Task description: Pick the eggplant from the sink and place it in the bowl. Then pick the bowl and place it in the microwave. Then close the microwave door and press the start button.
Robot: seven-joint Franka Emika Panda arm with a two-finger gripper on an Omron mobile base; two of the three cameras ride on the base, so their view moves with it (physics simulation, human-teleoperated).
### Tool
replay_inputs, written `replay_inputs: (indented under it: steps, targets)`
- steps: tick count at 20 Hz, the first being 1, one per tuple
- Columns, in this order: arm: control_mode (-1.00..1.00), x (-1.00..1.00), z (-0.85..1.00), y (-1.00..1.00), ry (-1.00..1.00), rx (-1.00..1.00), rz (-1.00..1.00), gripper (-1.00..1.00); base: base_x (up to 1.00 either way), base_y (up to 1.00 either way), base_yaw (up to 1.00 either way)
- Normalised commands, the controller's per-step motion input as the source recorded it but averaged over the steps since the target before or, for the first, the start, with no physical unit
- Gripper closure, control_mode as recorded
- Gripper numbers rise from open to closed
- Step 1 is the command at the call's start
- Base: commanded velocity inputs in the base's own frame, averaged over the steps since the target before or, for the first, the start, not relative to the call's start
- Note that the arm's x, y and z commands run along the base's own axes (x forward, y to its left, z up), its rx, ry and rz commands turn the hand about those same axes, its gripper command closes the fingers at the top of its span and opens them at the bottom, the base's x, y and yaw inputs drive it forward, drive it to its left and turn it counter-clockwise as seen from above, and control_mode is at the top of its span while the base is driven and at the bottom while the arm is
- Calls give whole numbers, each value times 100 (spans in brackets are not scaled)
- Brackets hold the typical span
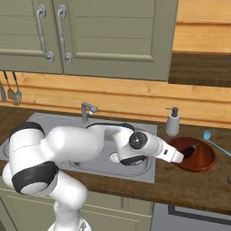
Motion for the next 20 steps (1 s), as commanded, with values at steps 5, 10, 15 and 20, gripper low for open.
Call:
replay_inputs:
  steps: [5, 10, 15, 20]
  targets:
    - [-100, -30, 98, 11, 1, -7, 0, -100, 0, 0, 0]
    - [-100, -26, 91, 13, 2, 0, 1, -100, 0, 0, 0]
    - [-100, 0, 35, 19, 33, -2, 0, -100, 0, 0, 0]
    - [-100, -17, -19, 2, 5, -2, 0, -100, 0, 0, 0]
